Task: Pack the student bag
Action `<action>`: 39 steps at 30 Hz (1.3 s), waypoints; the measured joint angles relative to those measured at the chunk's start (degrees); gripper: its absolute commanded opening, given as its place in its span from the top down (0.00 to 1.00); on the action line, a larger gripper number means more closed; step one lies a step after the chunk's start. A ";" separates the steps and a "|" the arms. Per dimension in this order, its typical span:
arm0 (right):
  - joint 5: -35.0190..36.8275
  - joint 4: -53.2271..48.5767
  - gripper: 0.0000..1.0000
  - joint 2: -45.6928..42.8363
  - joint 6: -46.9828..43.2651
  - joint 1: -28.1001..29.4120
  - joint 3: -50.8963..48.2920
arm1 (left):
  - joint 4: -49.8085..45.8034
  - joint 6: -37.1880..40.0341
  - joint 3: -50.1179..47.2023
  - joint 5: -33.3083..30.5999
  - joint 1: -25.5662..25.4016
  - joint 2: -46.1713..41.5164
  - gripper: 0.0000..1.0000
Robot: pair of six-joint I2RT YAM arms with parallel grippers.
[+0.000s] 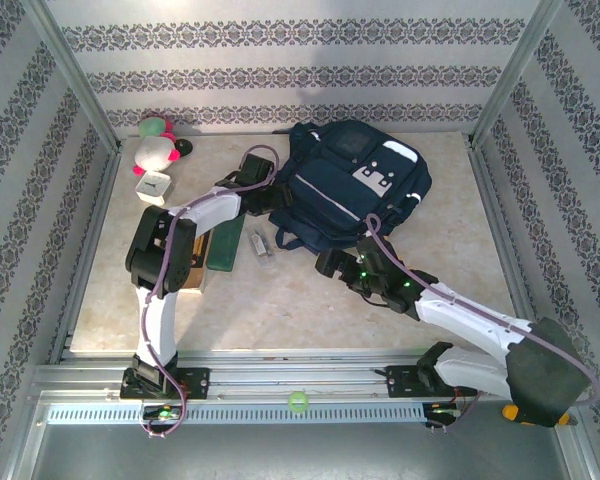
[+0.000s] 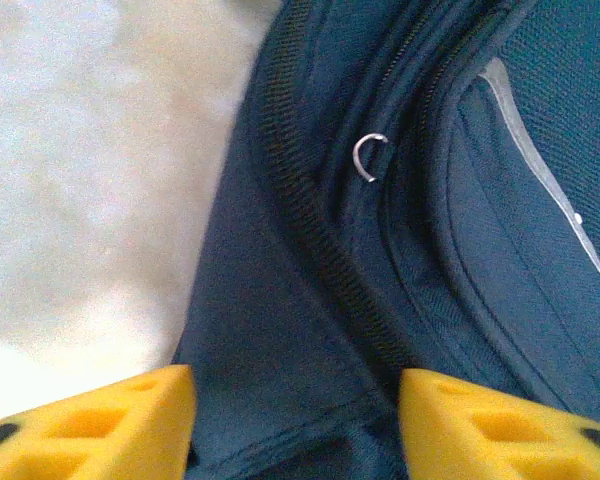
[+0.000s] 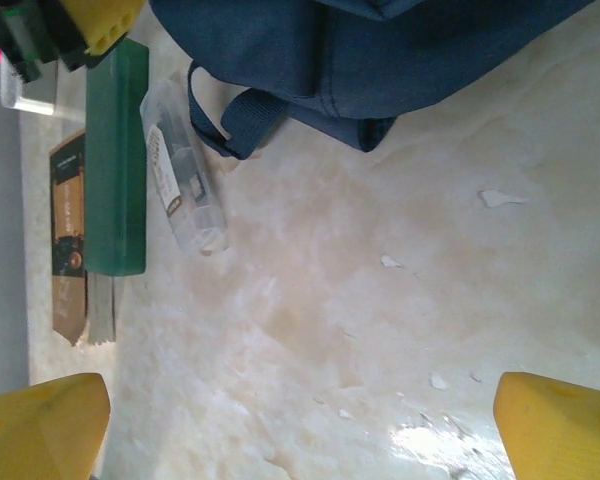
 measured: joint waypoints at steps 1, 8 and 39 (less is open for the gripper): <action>-0.26 1.44 0.02 0.81 0.63 -0.33 -0.50 | 0.20 -0.42 0.48 0.26 0.00 0.76 0.72; -3.06 6.69 0.03 6.62 2.05 -6.86 -2.03 | 1.40 -1.31 -1.38 0.37 -0.42 -0.11 1.00; -19.15 7.45 0.03 16.65 -9.97 -31.80 4.11 | 2.99 -12.44 -52.76 -3.52 -9.46 -47.39 1.00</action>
